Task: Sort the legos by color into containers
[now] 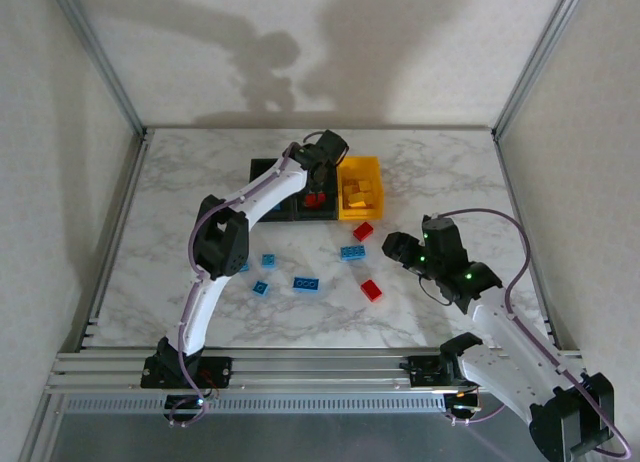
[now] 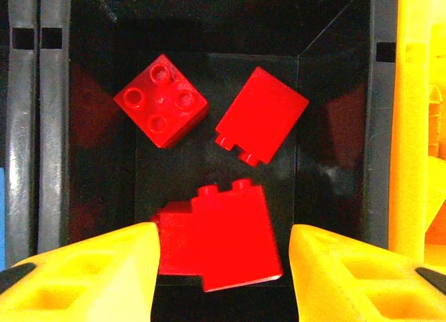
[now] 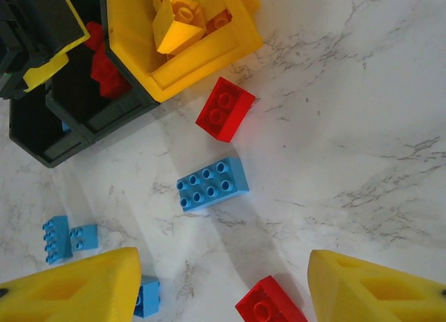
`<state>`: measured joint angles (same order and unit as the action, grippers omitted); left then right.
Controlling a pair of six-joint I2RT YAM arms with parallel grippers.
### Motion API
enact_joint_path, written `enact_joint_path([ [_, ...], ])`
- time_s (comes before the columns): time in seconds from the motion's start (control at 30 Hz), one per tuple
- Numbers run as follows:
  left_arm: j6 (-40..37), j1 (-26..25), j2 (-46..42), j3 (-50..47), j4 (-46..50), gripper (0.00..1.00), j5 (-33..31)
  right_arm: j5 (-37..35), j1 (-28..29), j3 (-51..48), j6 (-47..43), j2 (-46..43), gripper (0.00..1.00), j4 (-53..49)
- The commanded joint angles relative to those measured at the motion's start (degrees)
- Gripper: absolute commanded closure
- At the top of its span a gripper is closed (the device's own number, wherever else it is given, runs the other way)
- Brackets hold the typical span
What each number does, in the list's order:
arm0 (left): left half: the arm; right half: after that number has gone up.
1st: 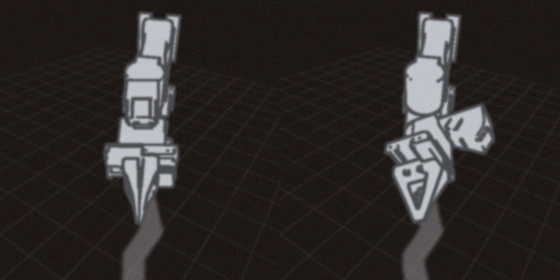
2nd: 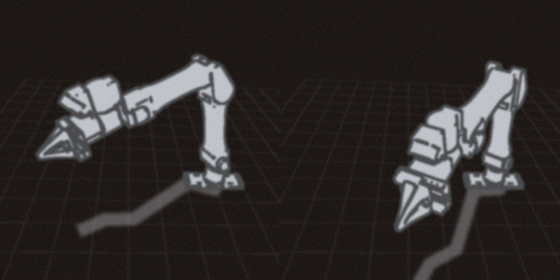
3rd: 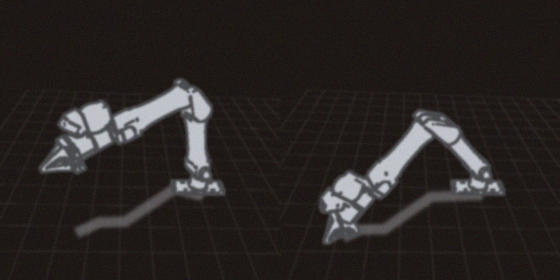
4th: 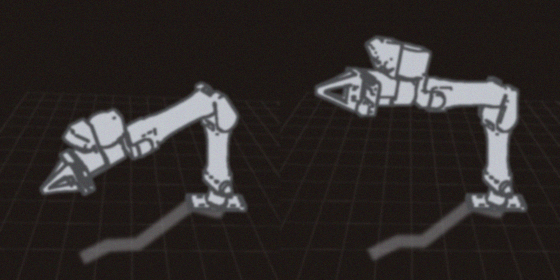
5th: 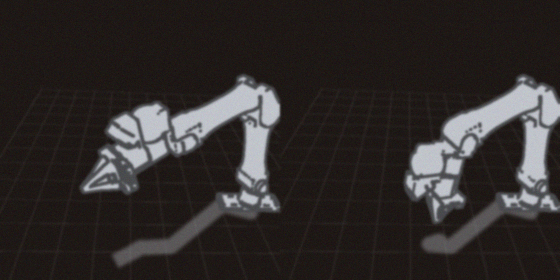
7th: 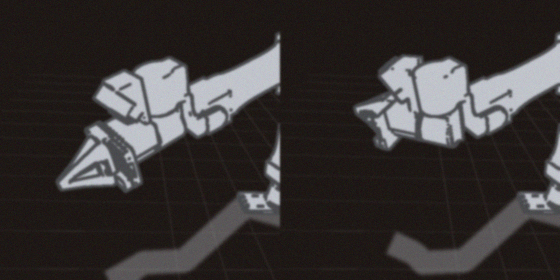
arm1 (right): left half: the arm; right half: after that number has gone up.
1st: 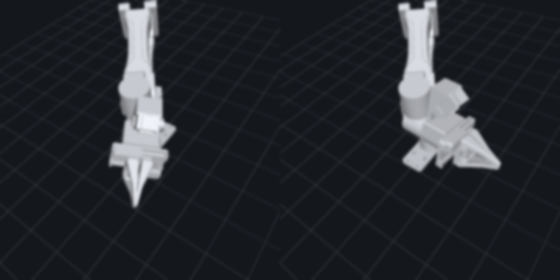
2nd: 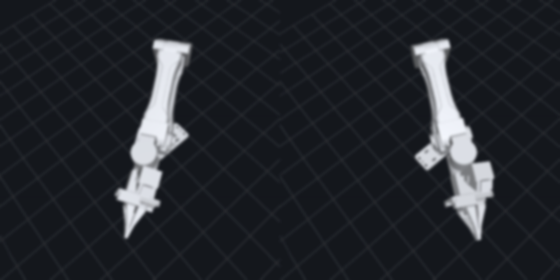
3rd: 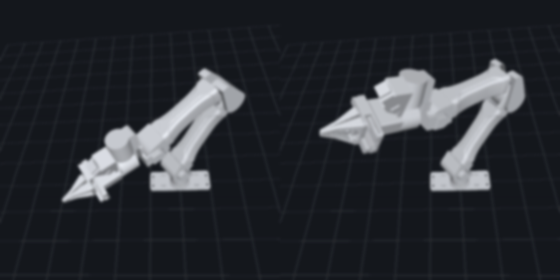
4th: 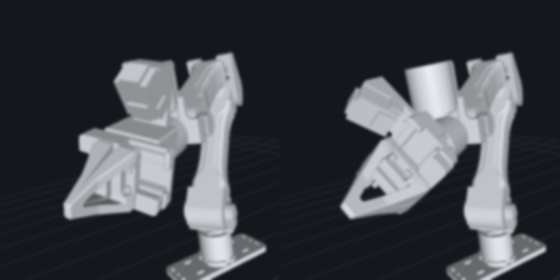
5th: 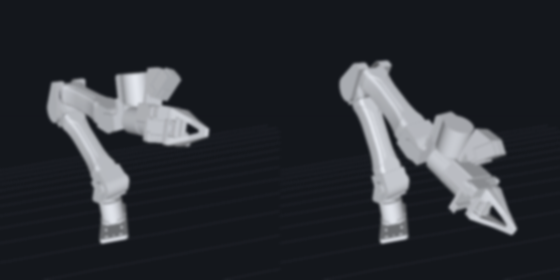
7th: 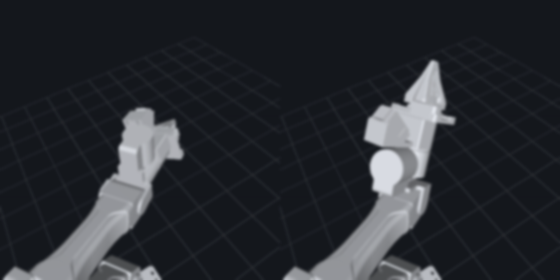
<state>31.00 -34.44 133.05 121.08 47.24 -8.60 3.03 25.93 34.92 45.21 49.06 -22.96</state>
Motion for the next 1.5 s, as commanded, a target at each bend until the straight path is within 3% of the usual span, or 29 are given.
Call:
enact_joint_path([
  [0.0, -0.5, 0.2, -0.7, 1.3, 2.0, 0.48, 0.4, -0.9, 0.5, 0.4, -0.2, -0.9, 0.35, -1.4],
  [0.3, -0.4, -1.6, -12.2, -7.8, -2.3, 0.44, 2.1, -0.6, 0.7, 0.7, -0.9, -1.6, 0.35, -3.5],
  [0.57, 1.6, -4.0, -32.1, -34.2, -14.1, 0.40, 8.8, -1.4, 3.5, -0.6, -0.2, -1.1, 0.34, -4.9],
  [0.9, 7.1, -4.3, -51.5, -59.8, -21.8, 0.35, 10.9, -4.4, 9.6, -3.4, 1.8, 6.2, 0.33, -0.4],
  [1.2, 8.4, -4.4, -57.2, -65.7, -22.4, 0.34, 10.8, -7.4, 14.7, -1.8, 1.9, 17.8, 0.33, 4.7],
  [1.47, 10.1, -4.3, -61.7, -70.2, -23.0, 0.33, 12.1, -9.5, 21.0, 0.9, 3.4, 25.0, 0.34, 3.0],
])
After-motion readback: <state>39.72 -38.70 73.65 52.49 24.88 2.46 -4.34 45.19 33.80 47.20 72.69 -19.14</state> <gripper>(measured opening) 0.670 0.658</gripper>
